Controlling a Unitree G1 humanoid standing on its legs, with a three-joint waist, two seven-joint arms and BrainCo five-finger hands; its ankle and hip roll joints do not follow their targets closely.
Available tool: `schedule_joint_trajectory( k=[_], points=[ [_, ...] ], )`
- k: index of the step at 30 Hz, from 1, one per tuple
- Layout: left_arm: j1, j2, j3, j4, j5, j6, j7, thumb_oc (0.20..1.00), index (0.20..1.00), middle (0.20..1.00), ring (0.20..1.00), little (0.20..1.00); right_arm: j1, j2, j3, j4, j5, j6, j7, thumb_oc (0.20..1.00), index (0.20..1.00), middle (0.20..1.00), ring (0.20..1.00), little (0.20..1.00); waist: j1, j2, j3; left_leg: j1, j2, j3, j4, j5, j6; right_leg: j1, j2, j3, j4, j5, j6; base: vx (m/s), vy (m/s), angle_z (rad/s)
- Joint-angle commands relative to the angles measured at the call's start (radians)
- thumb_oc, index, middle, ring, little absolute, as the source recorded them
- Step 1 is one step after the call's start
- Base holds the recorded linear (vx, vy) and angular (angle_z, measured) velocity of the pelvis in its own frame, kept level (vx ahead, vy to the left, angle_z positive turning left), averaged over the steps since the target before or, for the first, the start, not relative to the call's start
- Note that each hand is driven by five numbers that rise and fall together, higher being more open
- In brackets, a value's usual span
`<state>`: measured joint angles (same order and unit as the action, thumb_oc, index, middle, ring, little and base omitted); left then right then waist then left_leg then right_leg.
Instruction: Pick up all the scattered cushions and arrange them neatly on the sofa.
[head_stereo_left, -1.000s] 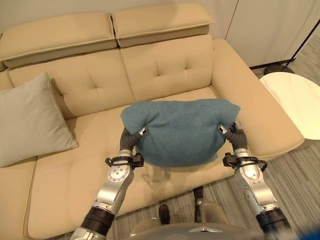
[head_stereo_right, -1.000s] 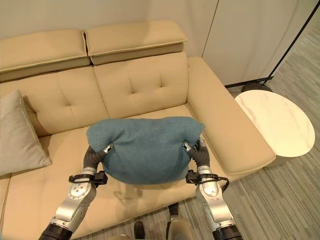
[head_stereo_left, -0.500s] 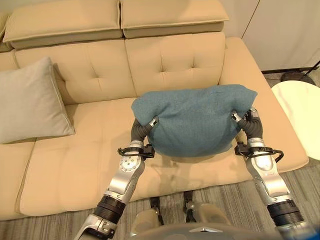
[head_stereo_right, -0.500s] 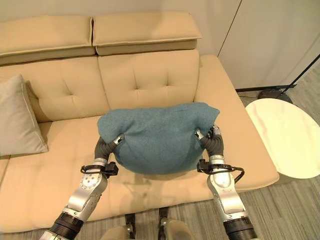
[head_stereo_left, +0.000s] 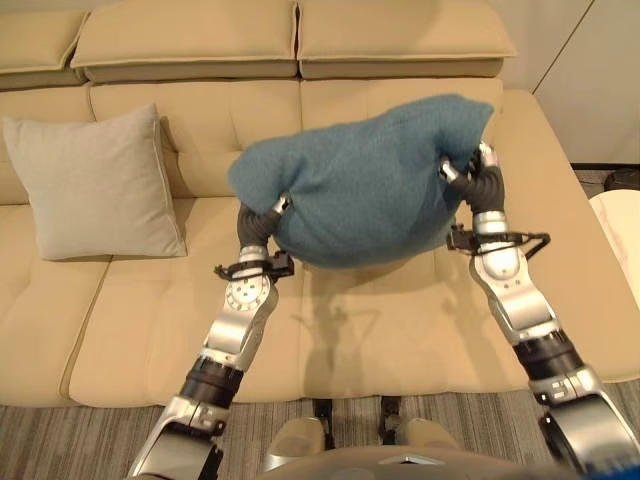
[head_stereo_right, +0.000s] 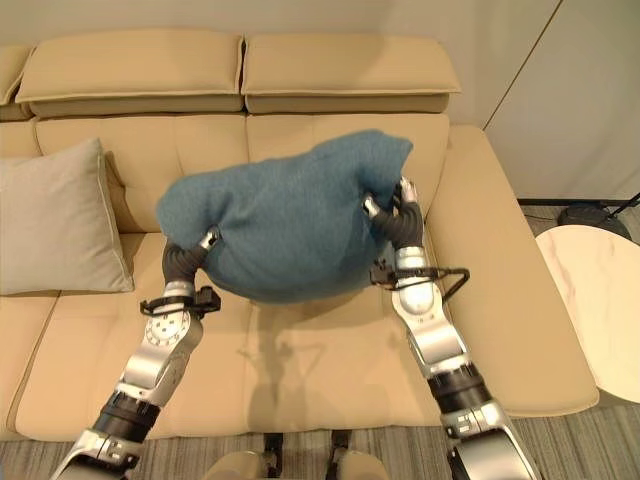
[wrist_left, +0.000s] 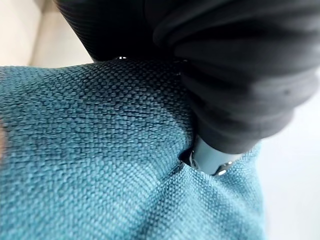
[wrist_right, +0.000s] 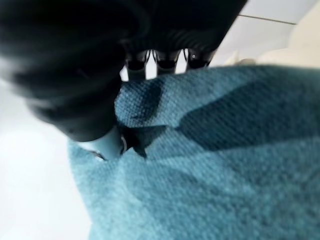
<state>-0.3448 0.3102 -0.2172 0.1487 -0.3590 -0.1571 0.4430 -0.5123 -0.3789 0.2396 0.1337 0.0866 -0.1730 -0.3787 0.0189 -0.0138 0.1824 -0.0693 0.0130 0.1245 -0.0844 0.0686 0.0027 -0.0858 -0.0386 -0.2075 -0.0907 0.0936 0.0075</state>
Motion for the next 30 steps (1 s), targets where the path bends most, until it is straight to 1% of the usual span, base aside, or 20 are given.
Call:
schedule_joint_trajectory(
  k=[1,2,4,6,8,9,12,14,16,19,26,27,28,29,30],
  points=[
    [-0.255,0.02,-0.128,0.026,0.082,-0.135,0.01,0.2,0.2,0.2,0.2,0.2,-0.169,-0.001,0.041,-0.027,-0.083,-0.066,-0.042,0.2,0.2,0.2,0.2,0.2,0.002,-0.045,-0.043,-0.025,0.007,0.009,0.035,-0.067,-0.053,0.008,-0.07,0.054,0.072,-0.096,0.132,-0.05,-0.025,0.11],
    [-0.262,0.02,-0.128,0.03,0.081,-0.137,0.01,0.2,0.2,0.2,0.2,0.2,-0.175,-0.002,0.041,-0.023,-0.083,-0.068,-0.043,0.2,0.2,0.2,0.2,0.2,0.002,-0.045,-0.042,-0.029,0.008,0.008,0.036,-0.066,-0.053,0.005,-0.07,0.053,0.073,-0.096,0.132,-0.06,-0.021,0.13],
    [-0.371,0.037,-0.15,0.094,0.087,-0.142,0.039,0.2,0.2,0.2,0.2,0.2,-0.272,-0.022,0.052,0.036,-0.098,-0.055,-0.079,0.2,0.2,0.2,0.2,0.2,0.002,-0.039,-0.024,-0.066,0.008,0.001,0.027,-0.048,-0.061,-0.037,-0.067,0.052,0.07,-0.081,0.136,-0.07,-0.019,0.11],
    [-0.408,0.04,-0.153,0.117,0.086,-0.146,0.05,0.2,0.2,0.2,0.2,0.2,-0.304,-0.031,0.057,0.062,-0.1,-0.053,-0.088,0.2,0.2,0.2,0.2,0.2,0.001,-0.037,-0.021,-0.084,0.007,-0.001,0.027,-0.041,-0.063,-0.054,-0.065,0.052,0.068,-0.074,0.136,-0.02,-0.007,0.03],
    [-0.494,0.052,-0.167,0.174,0.088,-0.147,0.07,0.2,0.2,0.2,0.2,0.2,-0.374,-0.045,0.071,0.124,-0.099,-0.045,-0.106,0.2,0.2,0.2,0.2,0.2,-0.001,-0.033,-0.016,-0.116,0.009,-0.005,0.011,-0.023,-0.069,-0.089,-0.06,0.054,0.053,-0.056,0.141,-0.01,-0.009,0.02],
    [-0.5,0.052,-0.167,0.179,0.088,-0.149,0.07,0.2,0.2,0.2,0.2,0.2,-0.381,-0.046,0.072,0.129,-0.098,-0.047,-0.107,0.2,0.2,0.2,0.2,0.2,-0.001,-0.033,-0.017,-0.121,0.009,-0.005,0.011,-0.023,-0.069,-0.093,-0.06,0.054,0.053,-0.055,0.141,0.0,0.0,0.0],
    [-0.596,0.076,-0.183,0.256,0.083,-0.149,0.08,0.2,0.2,0.2,0.2,0.2,-0.47,-0.082,0.097,0.209,-0.095,-0.036,-0.123,0.2,0.2,0.2,0.2,0.2,-0.006,-0.028,-0.014,-0.17,0.009,-0.007,0.002,-0.005,-0.078,-0.138,-0.056,0.06,0.031,-0.033,0.148,0.0,0.0,0.0],
    [-0.612,0.081,-0.185,0.265,0.083,-0.149,0.079,0.2,0.2,0.2,0.2,0.2,-0.485,-0.09,0.099,0.217,-0.094,-0.036,-0.122,0.2,0.2,0.2,0.2,0.2,-0.008,-0.026,-0.015,-0.18,0.008,-0.006,0.0,-0.002,-0.08,-0.147,-0.055,0.062,0.026,-0.029,0.15,0.0,0.0,0.0],
    [-0.682,0.096,-0.204,0.326,0.084,-0.154,0.079,0.2,0.2,0.2,0.2,0.2,-0.549,-0.117,0.13,0.286,-0.079,-0.035,-0.118,0.2,0.2,0.2,0.2,0.2,-0.013,-0.014,-0.01,-0.224,0.01,-0.002,-0.003,0.012,-0.09,-0.19,-0.057,0.064,0.014,-0.013,0.158,0.0,-0.031,-0.04],
    [-0.711,0.102,-0.205,0.344,0.076,-0.163,0.079,0.2,0.2,0.2,0.2,0.2,-0.59,-0.146,0.143,0.323,-0.076,-0.032,-0.118,0.2,0.2,0.2,0.2,0.2,-0.015,0.003,-0.012,-0.274,0.006,-0.002,-0.003,0.024,-0.102,-0.236,-0.061,0.06,0.008,-0.002,0.163,0.01,-0.031,0.02],
    [-0.714,0.106,-0.202,0.363,0.08,-0.156,0.073,0.2,0.2,0.2,0.2,0.2,-0.607,-0.159,0.141,0.345,-0.079,-0.031,-0.126,0.2,0.2,0.2,0.2,0.2,-0.017,0.015,-0.015,-0.32,0.003,-0.004,-0.003,0.034,-0.108,-0.282,-0.061,0.058,0.007,0.005,0.163,0.0,0.0,0.0],
    [-0.718,0.108,-0.206,0.37,0.08,-0.155,0.071,0.26,0.26,0.26,0.26,0.26,-0.612,-0.162,0.147,0.355,-0.081,-0.029,-0.123,0.2,0.2,0.2,0.2,0.2,-0.017,0.016,-0.013,-0.326,0.003,-0.005,-0.003,0.036,-0.109,-0.289,-0.062,0.058,0.008,0.006,0.164,0.0,0.0,0.0],
    [-0.73,0.114,-0.215,0.383,0.082,-0.152,0.063,0.533,0.533,0.533,0.533,0.533,-0.626,-0.178,0.165,0.386,-0.086,-0.021,-0.116,0.313,0.313,0.313,0.313,0.313,-0.017,0.016,-0.012,-0.336,0.003,-0.005,-0.003,0.039,-0.112,-0.3,-0.063,0.056,0.007,0.008,0.165,0.0,0.0,0.0],
    [-0.733,0.113,-0.214,0.385,0.082,-0.153,0.062,1.0,1.0,1.0,1.0,1.0,-0.631,-0.178,0.167,0.39,-0.085,-0.023,-0.116,0.558,0.558,0.558,0.558,0.558,-0.017,0.017,-0.013,-0.339,0.003,-0.005,-0.003,0.039,-0.112,-0.303,-0.063,0.056,0.007,0.008,0.165,0.0,0.0,0.0],
    [-0.759,0.128,-0.231,0.426,0.072,-0.146,0.05,1.0,1.0,1.0,1.0,1.0,-0.663,-0.208,0.2,0.438,-0.093,-0.008,-0.113,0.865,0.865,0.865,0.865,0.865,-0.017,0.017,-0.014,-0.348,0.001,-0.002,-0.003,0.041,-0.114,-0.311,-0.064,0.054,0.006,0.012,0.166,0.0,-0.025,0.03]
  ],
)
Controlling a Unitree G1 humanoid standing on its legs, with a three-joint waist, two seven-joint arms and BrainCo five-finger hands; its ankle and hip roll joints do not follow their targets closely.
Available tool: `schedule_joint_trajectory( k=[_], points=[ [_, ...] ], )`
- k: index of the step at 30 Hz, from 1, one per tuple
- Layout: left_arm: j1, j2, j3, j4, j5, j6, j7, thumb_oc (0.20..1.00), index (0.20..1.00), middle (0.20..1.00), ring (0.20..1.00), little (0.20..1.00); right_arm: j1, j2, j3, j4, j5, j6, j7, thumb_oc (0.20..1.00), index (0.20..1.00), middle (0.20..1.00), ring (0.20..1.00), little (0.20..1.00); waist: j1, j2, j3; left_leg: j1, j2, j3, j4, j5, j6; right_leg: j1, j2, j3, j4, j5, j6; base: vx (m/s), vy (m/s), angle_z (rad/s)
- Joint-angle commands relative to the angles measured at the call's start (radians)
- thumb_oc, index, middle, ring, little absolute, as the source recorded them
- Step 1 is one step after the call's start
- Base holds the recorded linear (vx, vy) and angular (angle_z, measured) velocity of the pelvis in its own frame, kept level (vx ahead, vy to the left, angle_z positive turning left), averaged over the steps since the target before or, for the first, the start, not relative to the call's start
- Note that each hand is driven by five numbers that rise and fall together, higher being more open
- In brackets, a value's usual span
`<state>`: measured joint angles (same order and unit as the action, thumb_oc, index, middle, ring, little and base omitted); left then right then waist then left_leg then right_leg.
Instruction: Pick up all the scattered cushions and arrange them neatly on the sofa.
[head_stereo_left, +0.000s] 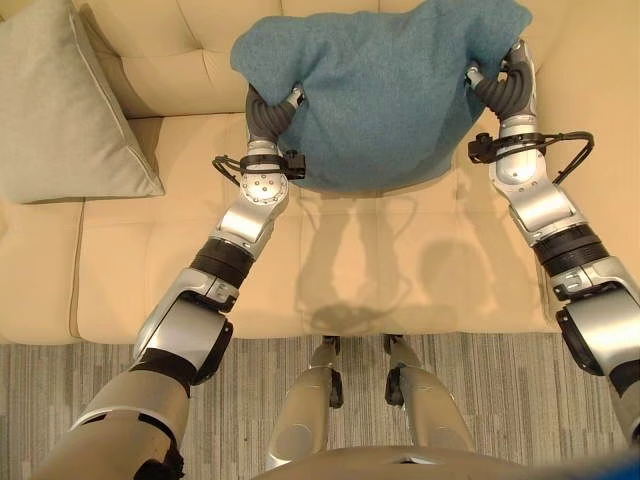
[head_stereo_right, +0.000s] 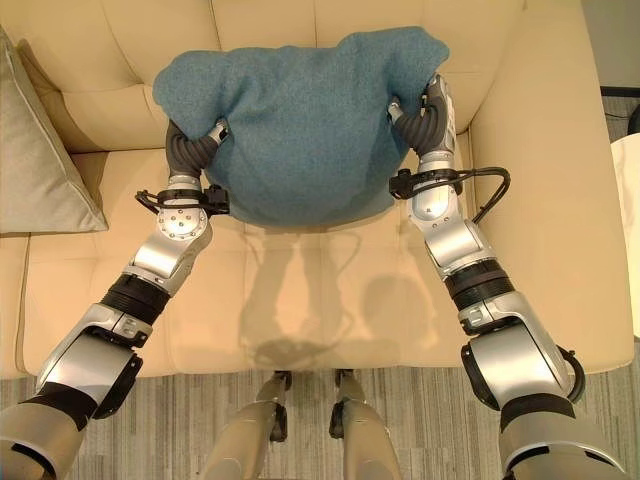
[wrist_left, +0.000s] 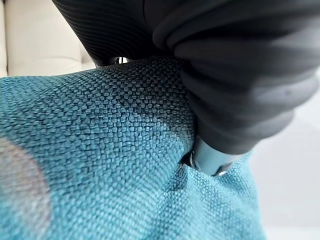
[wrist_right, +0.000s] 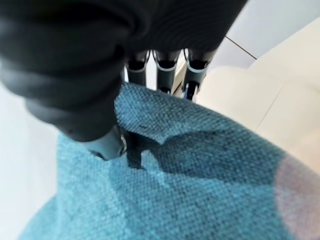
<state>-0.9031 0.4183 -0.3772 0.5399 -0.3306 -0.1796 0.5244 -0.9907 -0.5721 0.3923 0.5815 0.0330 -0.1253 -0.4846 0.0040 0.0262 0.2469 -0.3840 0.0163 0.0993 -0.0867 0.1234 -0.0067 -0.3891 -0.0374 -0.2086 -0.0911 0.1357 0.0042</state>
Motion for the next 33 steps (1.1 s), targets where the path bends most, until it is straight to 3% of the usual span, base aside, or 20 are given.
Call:
schedule_joint_trajectory(
  k=[1,8,11,14,17,20,21,24,26,28,30,33],
  points=[
    [-0.22,0.028,-0.076,0.062,0.033,-0.121,-0.037,1.0,1.0,1.0,1.0,1.0,-0.204,-0.029,0.066,0.022,-0.038,-0.05,-0.005,1.0,1.0,1.0,1.0,1.0,0.0,-0.022,-0.077,-0.035,-0.003,0.023,-0.001,-0.017,-0.105,-0.011,-0.065,0.054,0.009,-0.033,0.17,-0.02,-0.025,0.03],
    [-0.288,0.077,-0.095,0.196,-0.054,-0.112,-0.074,1.0,1.0,1.0,1.0,1.0,-0.294,-0.097,0.175,0.189,-0.031,0.008,0.017,1.0,1.0,1.0,1.0,1.0,0.008,-0.015,-0.06,-0.034,-0.005,0.022,-0.001,-0.008,-0.109,-0.008,-0.064,0.048,0.009,-0.03,0.173,0.0,-0.005,0.01],
    [-0.342,0.19,-0.097,0.397,-0.127,-0.079,-0.123,1.0,1.0,1.0,1.0,1.0,-0.327,-0.14,0.214,0.338,0.047,0.04,0.05,1.0,1.0,1.0,1.0,1.0,0.004,-0.016,-0.066,-0.025,-0.006,0.023,-0.001,-0.008,-0.11,-0.002,-0.064,0.052,0.008,-0.023,0.173,0.01,-0.002,0.05],
    [-0.315,0.245,-0.064,0.429,-0.133,-0.073,-0.132,1.0,1.0,1.0,1.0,1.0,-0.311,-0.18,0.208,0.355,0.06,0.046,0.062,1.0,1.0,1.0,1.0,1.0,0.004,-0.016,-0.073,-0.014,-0.006,0.026,-0.001,-0.011,-0.111,0.007,-0.064,0.051,0.006,-0.024,0.174,0.02,0.005,-0.03],
    [-0.227,0.292,-0.006,0.389,-0.162,-0.083,-0.144,1.0,1.0,1.0,1.0,1.0,-0.239,-0.232,0.159,0.342,0.092,0.044,0.072,1.0,1.0,1.0,1.0,1.0,0.002,-0.016,-0.085,0.003,-0.006,0.029,-0.001,-0.017,-0.111,0.022,-0.066,0.051,0.005,-0.027,0.172,0.03,0.013,-0.01],
    [-0.044,0.316,0.085,0.199,-0.157,-0.11,-0.158,1.0,1.0,1.0,1.0,1.0,-0.063,-0.278,0.039,0.244,0.113,0.03,0.087,1.0,1.0,1.0,1.0,1.0,0.0,-0.018,-0.095,0.03,-0.004,0.031,-0.001,-0.024,-0.11,0.05,-0.068,0.046,0.004,-0.035,0.169,0.03,0.0,0.03],
    [0.101,0.313,0.146,0.066,-0.125,-0.117,-0.18,1.0,1.0,1.0,1.0,1.0,0.088,-0.289,-0.045,0.137,0.09,0.018,0.103,1.0,1.0,1.0,1.0,1.0,-0.004,-0.021,-0.1,0.063,0.001,0.033,-0.001,-0.037,-0.108,0.082,-0.069,0.043,0.004,-0.048,0.168,0.08,-0.011,0.06],
    [0.387,0.276,0.245,-0.115,-0.028,-0.102,-0.224,1.0,1.0,1.0,1.0,1.0,0.394,-0.233,-0.228,-0.035,0.029,-0.009,0.138,1.0,1.0,1.0,1.0,1.0,-0.014,-0.033,-0.125,0.124,0.003,0.035,-0.001,-0.057,-0.1,0.144,-0.07,0.036,0.004,-0.063,0.164,0.12,-0.01,0.05],
    [0.447,0.252,0.262,-0.14,-0.021,-0.098,-0.236,1.0,1.0,1.0,1.0,1.0,0.455,-0.216,-0.258,-0.06,0.019,-0.014,0.15,1.0,1.0,1.0,1.0,1.0,-0.016,-0.035,-0.131,0.143,0.004,0.037,-0.001,-0.062,-0.1,0.163,-0.072,0.034,0.004,-0.069,0.164,0.09,-0.004,0.02],
    [0.622,0.216,0.313,-0.218,0.04,-0.077,-0.286,1.0,1.0,1.0,1.0,1.0,0.636,-0.145,-0.349,-0.119,-0.004,-0.02,0.195,1.0,1.0,1.0,1.0,1.0,-0.021,-0.04,-0.145,0.197,0.005,0.041,-0.001,-0.074,-0.097,0.22,-0.072,0.028,0.004,-0.083,0.162,0.08,-0.008,-0.03],
    [0.777,0.164,0.367,-0.222,0.08,-0.05,-0.335,1.0,1.0,1.0,1.0,1.0,0.78,-0.049,-0.417,-0.137,0.011,-0.029,0.241,1.0,1.0,1.0,1.0,1.0,-0.03,-0.042,-0.161,0.246,0.009,0.044,-0.001,-0.089,-0.09,0.266,-0.068,0.028,0.004,-0.094,0.161,0.04,0.001,0.02],
    [0.918,0.095,0.411,-0.196,0.113,-0.02,-0.369,1.0,1.0,1.0,1.0,1.0,0.897,0.028,-0.438,-0.135,-0.013,-0.026,0.285,1.0,1.0,1.0,1.0,1.0,-0.038,-0.044,-0.174,0.284,0.012,0.048,-0.001,-0.097,-0.083,0.299,-0.06,0.033,0.004,-0.099,0.157,0.0,0.004,-0.03]
  ],
)
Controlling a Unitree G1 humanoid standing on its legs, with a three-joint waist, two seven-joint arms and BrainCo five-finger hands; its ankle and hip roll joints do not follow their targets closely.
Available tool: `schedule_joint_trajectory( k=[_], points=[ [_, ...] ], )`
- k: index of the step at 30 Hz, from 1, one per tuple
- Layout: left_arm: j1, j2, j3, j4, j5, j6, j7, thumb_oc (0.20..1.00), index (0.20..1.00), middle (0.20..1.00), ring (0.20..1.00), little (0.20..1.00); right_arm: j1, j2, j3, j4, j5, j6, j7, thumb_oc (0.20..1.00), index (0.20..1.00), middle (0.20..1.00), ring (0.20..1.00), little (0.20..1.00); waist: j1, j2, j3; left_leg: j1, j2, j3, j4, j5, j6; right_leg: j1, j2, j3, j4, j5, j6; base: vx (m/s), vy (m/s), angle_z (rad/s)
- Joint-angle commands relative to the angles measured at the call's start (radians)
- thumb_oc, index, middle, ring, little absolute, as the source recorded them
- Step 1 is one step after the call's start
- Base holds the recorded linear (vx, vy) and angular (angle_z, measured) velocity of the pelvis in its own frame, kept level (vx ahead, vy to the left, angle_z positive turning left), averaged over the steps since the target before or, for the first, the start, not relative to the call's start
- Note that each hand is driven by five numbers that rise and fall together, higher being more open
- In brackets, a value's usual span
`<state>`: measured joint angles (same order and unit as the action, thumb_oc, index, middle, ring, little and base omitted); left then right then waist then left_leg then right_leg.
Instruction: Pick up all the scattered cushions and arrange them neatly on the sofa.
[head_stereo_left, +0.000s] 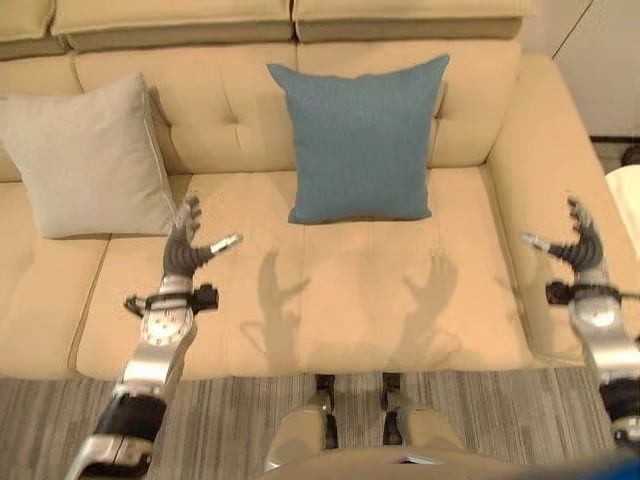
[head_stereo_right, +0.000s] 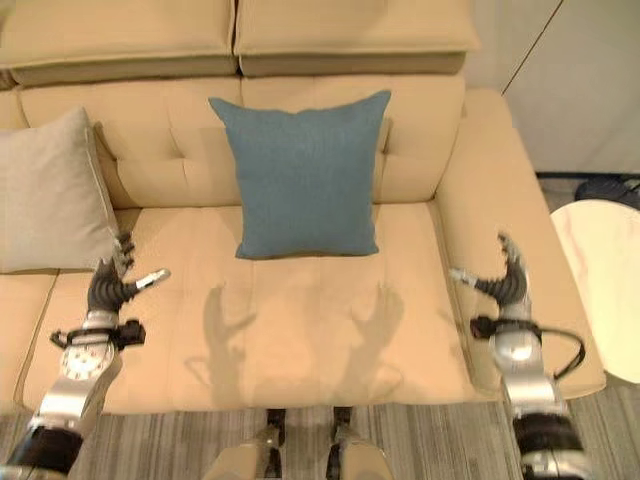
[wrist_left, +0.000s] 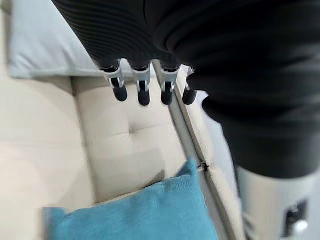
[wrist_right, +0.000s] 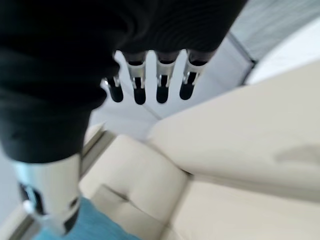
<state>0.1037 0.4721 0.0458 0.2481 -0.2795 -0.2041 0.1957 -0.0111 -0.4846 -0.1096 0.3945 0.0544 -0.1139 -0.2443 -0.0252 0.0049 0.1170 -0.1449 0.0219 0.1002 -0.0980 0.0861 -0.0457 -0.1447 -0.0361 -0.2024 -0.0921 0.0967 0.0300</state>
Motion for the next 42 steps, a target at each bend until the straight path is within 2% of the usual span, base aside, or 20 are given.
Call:
schedule_joint_trajectory(
  k=[1,2,3,4,7,10,12,15,19,21,22,24,26,31,33,34,36,39,41,42],
  points=[
    [-0.058,0.025,0.0,0.124,0.093,0.015,-0.043,1.0,1.0,1.0,1.0,1.0,-0.047,-0.042,0.059,0.066,-0.048,-0.036,0.051,1.0,1.0,1.0,1.0,1.0,-0.011,-0.024,-0.051,0.058,0.007,0.051,0.011,-0.062,-0.043,0.068,-0.06,0.027,0.005,-0.062,0.131,0.0,0.005,-0.09],
    [-0.057,0.025,0.0,0.124,0.093,0.015,-0.043,1.0,1.0,1.0,1.0,1.0,-0.046,-0.042,0.059,0.066,-0.048,-0.036,0.051,1.0,1.0,1.0,1.0,1.0,-0.011,-0.024,-0.05,0.059,0.007,0.051,0.011,-0.062,-0.043,0.069,-0.06,0.027,0.005,-0.062,0.131,-0.01,0.007,-0.11],
    [0.009,-0.034,0.011,0.178,0.097,0.04,-0.048,1.0,1.0,1.0,1.0,1.0,0.005,-0.006,0.061,0.104,-0.062,-0.029,0.066,1.0,1.0,1.0,1.0,1.0,-0.016,-0.026,-0.056,0.083,0.01,0.055,0.011,-0.07,-0.036,0.087,-0.057,0.034,0.006,-0.063,0.129,-0.06,-0.002,-0.18],
    [0.048,-0.097,-0.001,0.33,0.111,0.065,-0.061,1.0,1.0,1.0,1.0,1.0,0.036,0.034,0.095,0.225,-0.086,-0.019,0.077,1.0,1.0,1.0,1.0,1.0,-0.018,-0.029,-0.062,0.106,0.014,0.064,0.011,-0.074,-0.029,0.106,-0.053,0.041,0.01,-0.067,0.127,-0.08,-0.002,-0.23],
    [0.055,-0.178,-0.009,0.583,0.085,0.089,-0.067,1.0,1.0,1.0,1.0,1.0,0.055,0.067,0.138,0.358,-0.125,-0.006,0.075,1.0,1.0,1.0,1.0,1.0,-0.022,-0.031,-0.071,0.138,0.019,0.074,0.011,-0.081,-0.026,0.132,-0.048,0.054,0.012,-0.073,0.124,-0.07,-0.001,-0.33],
    [0.051,-0.222,-0.029,0.787,0.115,0.108,-0.072,1.0,1.0,1.0,1.0,1.0,0.076,0.092,0.171,0.466,-0.146,0.0,0.065,1.0,1.0,1.0,1.0,1.0,-0.029,-0.035,-0.081,0.164,0.026,0.079,0.011,-0.086,-0.027,0.155,-0.04,0.062,0.012,-0.086,0.118,-0.03,-0.028,-0.07],
    [0.036,-0.228,-0.056,0.848,0.155,0.113,-0.07,1.0,1.0,1.0,1.0,1.0,0.079,0.105,0.195,0.534,-0.144,0.0,0.063,1.0,1.0,1.0,1.0,1.0,-0.035,-0.039,-0.074,0.173,0.035,0.08,0.011,-0.081,-0.032,0.165,-0.031,0.066,0.012,-0.095,0.109,-0.08,-0.093,-0.06],
    [0.02,-0.222,-0.076,0.854,0.164,0.109,-0.064,1.0,1.0,1.0,1.0,1.0,0.073,0.11,0.205,0.586,-0.132,0.004,0.06,1.0,1.0,1.0,1.0,1.0,-0.039,-0.044,-0.05,0.153,0.05,0.083,0.039,-0.069,-0.042,0.159,-0.023,0.065,0.009,-0.099,0.1,-0.15,-0.101,0.06],
    [-0.01,-0.213,-0.1,0.836,0.16,0.105,-0.053,1.0,1.0,1.0,1.0,1.0,0.054,0.106,0.225,0.618,-0.124,0.01,0.051,1.0,1.0,1.0,1.0,1.0,-0.027,-0.067,-0.007,0.039,0.068,0.067,0.199,-0.076,-0.056,0.14,-0.03,0.053,0.005,-0.1,0.086,-0.22,-0.091,0.14],
    [-0.018,-0.216,-0.109,0.848,0.177,0.109,-0.054,1.0,1.0,1.0,1.0,1.0,0.042,0.108,0.234,0.653,-0.125,0.017,0.045,1.0,1.0,1.0,1.0,1.0,-0.025,-0.087,-0.002,0.036,0.038,0.029,0.289,-0.163,-0.042,0.116,-0.049,0.052,0.005,-0.076,0.083,-0.22,-0.043,0.06],
    [-0.018,-0.216,-0.109,0.849,0.177,0.109,-0.054,1.0,1.0,1.0,1.0,1.0,0.042,0.108,0.234,0.653,-0.125,0.017,0.045,1.0,1.0,1.0,1.0,1.0,-0.025,-0.086,-0.001,0.034,0.04,0.028,0.295,-0.168,-0.042,0.117,-0.048,0.051,0.005,-0.077,0.083,-0.1,0.001,0.05],
    [-0.022,-0.225,-0.118,0.867,0.185,0.11,-0.065,1.0,1.0,1.0,1.0,1.0,0.035,0.109,0.242,0.687,-0.141,0.023,0.048,1.0,1.0,1.0,1.0,1.0,-0.034,-0.085,-0.007,0.085,0.019,-0.006,0.353,-0.224,-0.036,0.094,-0.05,0.058,0.005,-0.054,0.081,-0.13,0.064,0.08],
    [-0.038,-0.234,-0.135,0.854,0.173,0.104,-0.062,1.0,1.0,1.0,1.0,1.0,0.018,0.12,0.256,0.714,-0.147,0.031,0.046,1.0,1.0,1.0,1.0,1.0,-0.047,-0.071,-0.018,0.138,-0.013,-0.084,0.323,-0.236,-0.035,0.055,-0.041,0.072,0.007,-0.025,0.087,-0.17,0.154,0.05],
    [-0.061,-0.233,-0.145,0.849,0.165,0.103,-0.057,1.0,1.0,1.0,1.0,1.0,-0.008,0.135,0.259,0.728,-0.147,0.043,0.046,1.0,1.0,1.0,1.0,1.0,-0.059,-0.063,-0.02,0.186,-0.035,-0.085,0.19,-0.26,-0.01,0.005,-0.045,0.079,0.02,0.011,0.106,-0.13,0.128,0.0],
    [-0.074,-0.229,-0.149,0.858,0.175,0.102,-0.053,1.0,1.0,1.0,1.0,1.0,-0.019,0.147,0.274,0.724,-0.153,0.048,0.046,1.0,1.0,1.0,1.0,1.0,-0.056,-0.07,-0.013,0.191,-0.048,-0.081,0.154,-0.251,0.003,-0.027,-0.058,0.08,0.03,0.035,0.123,-0.28,0.23,-0.17],
    [-0.081,-0.223,-0.145,0.872,0.187,0.103,-0.048,1.0,1.0,1.0,1.0,1.0,-0.035,0.159,0.292,0.723,-0.166,0.057,0.056,1.0,1.0,1.0,1.0,1.0,-0.043,-0.082,0.004,0.189,-0.071,-0.08,0.137,-0.243,0.023,-0.06,-0.075,0.086,0.06,0.052,0.145,-0.26,0.193,-0.49],
    [-0.082,-0.219,-0.144,0.877,0.191,0.104,-0.048,1.0,1.0,1.0,1.0,1.0,-0.04,0.165,0.294,0.722,-0.167,0.057,0.058,1.0,1.0,1.0,1.0,1.0,-0.042,-0.085,0.015,0.184,-0.073,-0.076,0.14,-0.236,0.029,-0.081,-0.085,0.094,0.09,0.062,0.159,-0.26,0.122,-0.68],
    [-0.091,-0.204,-0.143,0.89,0.195,0.109,-0.043,1.0,1.0,1.0,1.0,1.0,-0.053,0.172,0.302,0.745,-0.172,0.067,0.065,1.0,1.0,1.0,1.0,1.0,-0.034,-0.076,0.034,0.158,-0.07,-0.077,0.145,-0.214,0.047,-0.087,-0.084,0.135,0.17,0.012,0.156,-0.24,0.062,-0.14],
    [-0.08,-0.198,-0.129,0.905,0.188,0.115,-0.046,1.0,1.0,1.0,1.0,1.0,-0.049,0.172,0.303,0.77,-0.176,0.068,0.064,1.0,1.0,1.0,1.0,1.0,-0.005,-0.06,0.026,0.135,-0.06,-0.073,0.128,-0.185,0.064,-0.045,-0.087,0.119,0.282,-0.057,0.126,-0.28,0.032,0.0],
    [-0.076,-0.191,-0.122,0.919,0.188,0.118,-0.045,1.0,1.0,1.0,1.0,1.0,-0.042,0.177,0.292,0.784,-0.167,0.067,0.063,1.0,1.0,1.0,1.0,1.0,0.011,-0.058,0.004,0.121,-0.053,-0.078,0.099,-0.16,0.058,0.007,-0.081,0.133,0.302,-0.089,0.128,-0.14,-0.056,-0.08]
  ],
)
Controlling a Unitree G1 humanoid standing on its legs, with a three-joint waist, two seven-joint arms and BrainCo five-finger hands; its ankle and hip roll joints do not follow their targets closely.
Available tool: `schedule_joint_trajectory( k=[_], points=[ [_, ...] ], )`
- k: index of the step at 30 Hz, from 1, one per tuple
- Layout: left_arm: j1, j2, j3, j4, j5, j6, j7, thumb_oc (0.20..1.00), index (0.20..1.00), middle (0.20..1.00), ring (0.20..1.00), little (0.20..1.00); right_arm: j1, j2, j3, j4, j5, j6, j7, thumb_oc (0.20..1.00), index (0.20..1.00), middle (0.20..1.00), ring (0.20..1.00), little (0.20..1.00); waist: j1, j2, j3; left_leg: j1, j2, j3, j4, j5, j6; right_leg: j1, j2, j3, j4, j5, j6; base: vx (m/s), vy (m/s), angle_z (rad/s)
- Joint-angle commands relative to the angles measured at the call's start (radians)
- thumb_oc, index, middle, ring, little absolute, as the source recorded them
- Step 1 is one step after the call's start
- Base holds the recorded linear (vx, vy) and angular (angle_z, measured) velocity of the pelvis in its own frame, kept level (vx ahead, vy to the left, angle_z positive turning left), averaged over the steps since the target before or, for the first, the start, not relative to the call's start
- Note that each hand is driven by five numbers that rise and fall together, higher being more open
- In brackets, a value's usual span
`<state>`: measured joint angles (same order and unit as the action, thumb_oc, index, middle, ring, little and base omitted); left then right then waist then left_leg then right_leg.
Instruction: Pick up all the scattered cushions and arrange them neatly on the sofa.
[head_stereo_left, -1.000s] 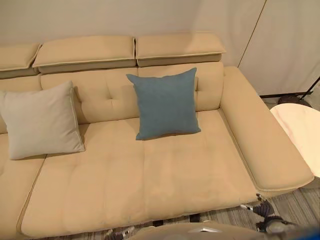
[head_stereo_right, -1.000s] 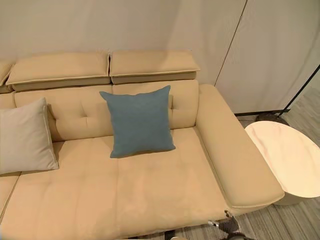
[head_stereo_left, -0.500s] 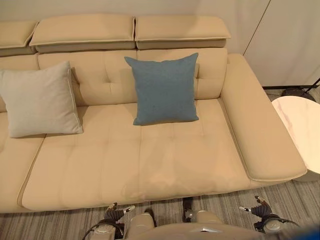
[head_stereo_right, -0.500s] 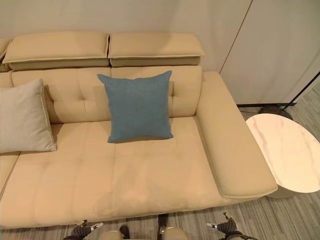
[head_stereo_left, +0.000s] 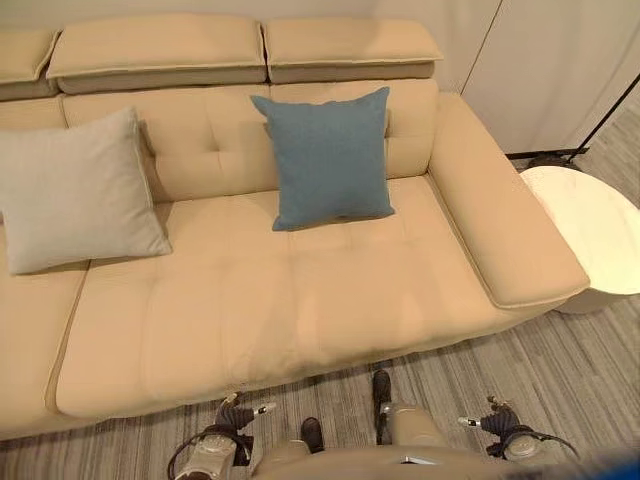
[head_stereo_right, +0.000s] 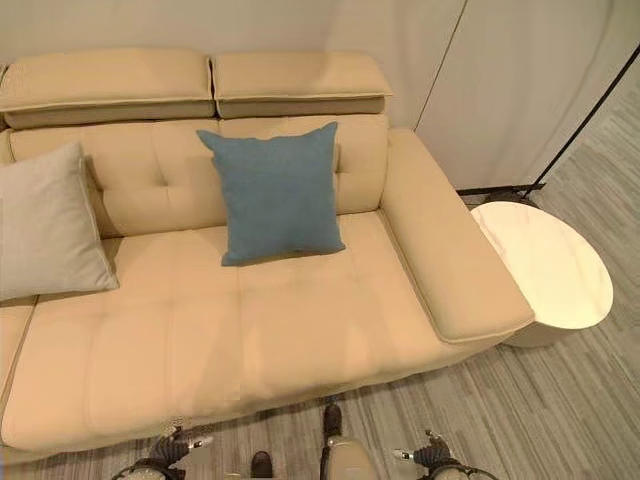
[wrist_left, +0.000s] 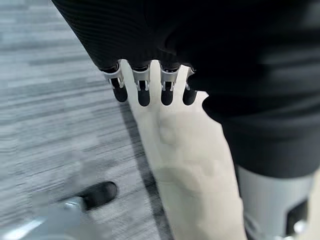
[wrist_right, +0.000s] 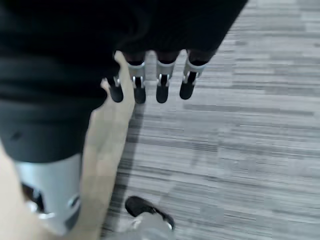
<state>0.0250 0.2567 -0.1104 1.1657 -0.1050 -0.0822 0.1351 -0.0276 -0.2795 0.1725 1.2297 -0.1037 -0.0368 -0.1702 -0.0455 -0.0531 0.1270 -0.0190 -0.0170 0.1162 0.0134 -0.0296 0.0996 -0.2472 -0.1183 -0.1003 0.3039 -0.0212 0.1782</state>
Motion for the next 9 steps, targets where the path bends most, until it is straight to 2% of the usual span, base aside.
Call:
schedule_joint_trajectory(
  k=[1,2,5,9],
  points=[
    [0.008,0.023,0.034,0.002,0.008,-0.006,0.015,1.0,1.0,1.0,1.0,1.0,-0.02,-0.024,0.008,-0.057,-0.005,-0.012,-0.011,1.0,1.0,1.0,1.0,1.0,0.04,-0.006,-0.01,-0.004,-0.017,-0.094,-0.024,-0.037,-0.094,0.127,-0.002,0.03,-0.118,0.029,-0.025,-0.1,-0.056,-0.09],
    [0.008,0.023,0.033,0.002,0.008,-0.006,0.015,1.0,1.0,1.0,1.0,1.0,-0.02,-0.024,0.008,-0.057,-0.005,-0.012,-0.011,1.0,1.0,1.0,1.0,1.0,0.04,-0.006,-0.009,-0.002,-0.017,-0.095,-0.025,-0.037,-0.094,0.129,-0.002,0.029,-0.12,0.03,-0.025,-0.06,-0.092,-0.1],
    [0.01,0.019,0.037,0.017,0.001,-0.009,0.02,1.0,1.0,1.0,1.0,1.0,-0.021,-0.018,0.017,-0.062,-0.006,-0.014,-0.016,1.0,1.0,1.0,1.0,1.0,0.05,-0.024,-0.04,-0.017,-0.009,-0.072,-0.053,-0.013,-0.113,0.187,0.002,0.008,-0.232,0.022,-0.021,-0.07,-0.105,-0.09],
    [0.004,0.01,0.036,0.031,0.01,-0.003,0.018,1.0,1.0,1.0,1.0,1.0,-0.028,-0.019,0.027,-0.049,-0.012,-0.009,-0.018,1.0,1.0,1.0,1.0,1.0,0.045,-0.028,-0.058,-0.006,0.005,-0.058,-0.082,0.007,-0.127,0.217,0.017,0.006,-0.308,0.025,-0.023,-0.02,-0.089,-0.02]
  ],
)
